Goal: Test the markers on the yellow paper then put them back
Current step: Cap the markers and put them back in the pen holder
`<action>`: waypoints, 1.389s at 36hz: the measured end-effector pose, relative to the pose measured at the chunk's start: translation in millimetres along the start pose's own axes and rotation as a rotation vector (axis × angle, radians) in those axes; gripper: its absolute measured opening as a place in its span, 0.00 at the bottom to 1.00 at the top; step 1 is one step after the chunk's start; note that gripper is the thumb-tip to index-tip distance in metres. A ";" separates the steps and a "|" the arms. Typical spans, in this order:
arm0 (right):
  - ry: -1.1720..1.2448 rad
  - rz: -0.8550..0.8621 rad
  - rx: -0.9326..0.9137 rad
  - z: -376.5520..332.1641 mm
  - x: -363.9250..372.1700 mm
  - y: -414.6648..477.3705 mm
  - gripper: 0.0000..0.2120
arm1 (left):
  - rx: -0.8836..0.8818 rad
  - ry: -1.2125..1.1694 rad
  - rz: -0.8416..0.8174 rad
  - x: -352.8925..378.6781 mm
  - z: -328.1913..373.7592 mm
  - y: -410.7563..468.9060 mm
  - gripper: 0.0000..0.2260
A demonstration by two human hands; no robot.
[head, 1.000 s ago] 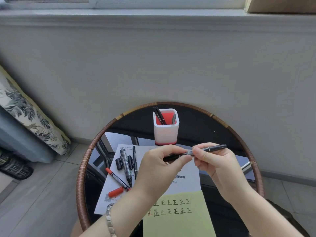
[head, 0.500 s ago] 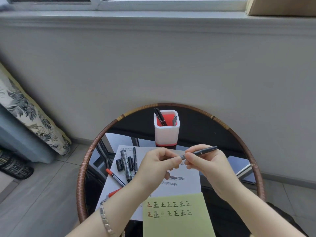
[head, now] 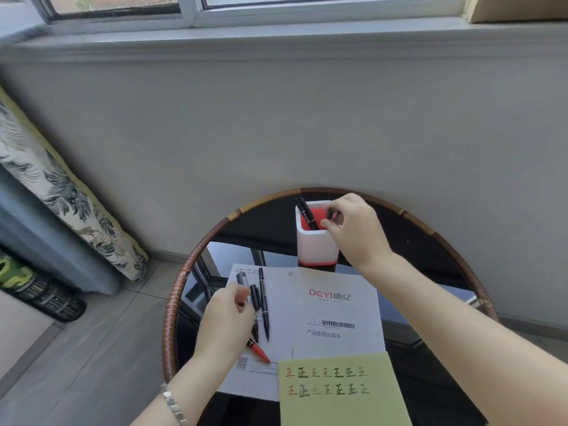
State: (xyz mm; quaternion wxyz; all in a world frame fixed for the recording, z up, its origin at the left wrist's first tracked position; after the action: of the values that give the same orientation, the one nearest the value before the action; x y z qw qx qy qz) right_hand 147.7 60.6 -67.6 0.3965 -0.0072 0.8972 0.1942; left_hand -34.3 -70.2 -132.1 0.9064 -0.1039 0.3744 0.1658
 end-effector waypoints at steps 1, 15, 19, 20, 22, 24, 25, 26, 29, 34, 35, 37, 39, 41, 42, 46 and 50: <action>0.011 0.003 0.012 0.1 -0.9 -1.5 0.11 | -0.001 0.024 -0.002 1.0 -1.2 1.9 0.12; 0.015 -0.202 0.018 10.5 2.5 -85.0 0.10 | 0.072 0.395 -0.242 26.1 -3.7 33.0 0.20; 0.030 -0.357 0.106 12.8 23.7 -96.0 0.11 | 0.126 0.388 -0.236 25.8 -2.5 31.6 0.24; 0.033 -0.381 0.121 12.3 30.0 -96.7 0.11 | 0.140 0.384 -0.219 24.9 -1.6 30.5 0.24; 0.037 -0.416 0.143 9.5 42.6 -96.2 0.11 | 0.151 0.296 -0.145 21.8 -0.6 27.2 0.25; 0.038 -0.448 0.164 3.3 54.6 -94.0 0.12 | 0.136 0.097 -0.047 16.4 1.2 22.5 0.24; 0.033 -0.462 0.169 -1.2 61.1 -92.5 0.12 | 0.109 -0.013 -0.003 13.1 1.5 20.4 0.24; 0.023 -0.478 0.173 -6.9 68.0 -90.8 0.13 | 0.072 -0.113 0.035 9.8 0.9 19.0 0.24; -0.041 -0.534 0.191 -24.7 91.4 -85.1 0.16 | -0.055 -0.336 0.097 1.3 -3.6 17.6 0.21; -0.202 -0.609 0.248 -41.0 125.2 -80.0 0.14 | -0.168 -0.535 0.136 -13.8 -1.3 9.6 0.18; -0.211 -0.606 0.260 -42.0 128.9 -79.6 0.13 | -0.165 -0.536 0.144 -16.9 -0.8 8.1 0.17; -0.210 -0.593 0.286 -42.8 133.1 -79.2 0.12 | -0.151 -0.512 0.163 -21.8 0.4 5.6 0.16; -0.195 -0.585 0.310 -42.0 133.8 -79.5 0.12 | -0.150 -0.510 0.170 -23.7 1.2 3.7 0.15; -0.164 -0.590 0.340 -38.6 132.9 -79.2 0.13 | -0.165 -0.515 0.163 -23.1 2.5 1.4 0.14; -0.147 -0.602 0.358 -36.5 130.9 -79.1 0.13 | -0.176 -0.522 0.157 -21.9 3.3 0.1 0.14; 0.024 -0.578 0.444 -26.9 113.2 -77.7 0.10 | -0.220 -0.558 0.128 -14.0 10.1 -4.9 0.16; 0.314 -0.497 0.485 -18.9 74.3 -78.3 0.06 | -0.208 -0.595 0.036 -3.2 22.1 -12.4 0.16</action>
State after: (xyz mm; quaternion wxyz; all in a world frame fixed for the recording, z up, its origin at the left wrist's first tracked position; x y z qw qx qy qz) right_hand 96.4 -8.0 -136.0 0.2795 -0.1603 0.9378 -0.1293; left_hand -17.5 -75.4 -113.6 0.9576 -0.1364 0.0757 0.2423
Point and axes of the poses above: each hand's wrist, its own y-axis towards the middle knuckle, its own x-axis out of the palm, z = x × y, the point moved 3 cm from there along y, towards the middle knuckle, and after that the axes turned 4 degrees about x, right-handed, at the moved point
